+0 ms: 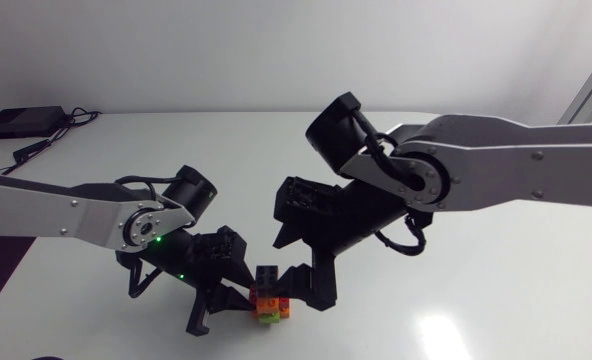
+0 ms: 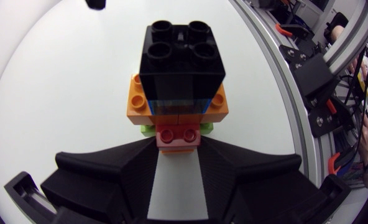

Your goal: Separate the duplo bricks

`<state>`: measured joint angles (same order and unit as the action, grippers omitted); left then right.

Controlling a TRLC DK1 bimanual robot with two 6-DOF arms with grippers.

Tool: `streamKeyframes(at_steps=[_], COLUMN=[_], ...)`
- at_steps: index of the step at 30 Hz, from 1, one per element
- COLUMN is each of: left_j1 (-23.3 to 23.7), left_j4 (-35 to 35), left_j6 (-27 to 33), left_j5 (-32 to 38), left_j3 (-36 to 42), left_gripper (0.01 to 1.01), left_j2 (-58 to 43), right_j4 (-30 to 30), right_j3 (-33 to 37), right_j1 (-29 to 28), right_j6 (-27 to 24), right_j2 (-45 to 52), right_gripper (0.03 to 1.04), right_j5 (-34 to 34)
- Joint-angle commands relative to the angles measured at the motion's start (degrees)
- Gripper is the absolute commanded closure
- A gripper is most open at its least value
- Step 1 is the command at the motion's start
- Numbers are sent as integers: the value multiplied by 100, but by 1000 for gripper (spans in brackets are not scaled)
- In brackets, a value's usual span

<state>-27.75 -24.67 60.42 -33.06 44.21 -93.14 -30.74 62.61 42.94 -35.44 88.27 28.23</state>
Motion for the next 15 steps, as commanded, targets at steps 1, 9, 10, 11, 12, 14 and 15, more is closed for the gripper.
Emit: streamKeyframes(at_steps=[1,9,10,11,12,14,15], left_j1=[-38,-99,-117,-134,-161,-170,-178], left_j4=[-38,-38,-38,-38,-38,-38,-38], left_j6=[92,66,57,57,40,31,22], left_j5=[-78,-78,-78,-78,-78,-78,-78], left_j3=[132,141,141,141,150,167,167], left_gripper=[789,789,790,789,790,790,790], left_j2=[-125,-134,-134,-134,-134,-125,-125], right_j4=[86,218,244,253,279,332,341], right_j3=[-117,-293,-328,-346,-372,-416,-416], right_j1=[66,162,180,197,206,250,277], right_j6=[-42,-24,-15,-15,-15,-7,2], right_j2=[164,279,287,322,340,375,393], right_gripper=[103,105,105,118,134,134,136], right_j5=[-72,-177,-195,-204,-204,-265,-274])
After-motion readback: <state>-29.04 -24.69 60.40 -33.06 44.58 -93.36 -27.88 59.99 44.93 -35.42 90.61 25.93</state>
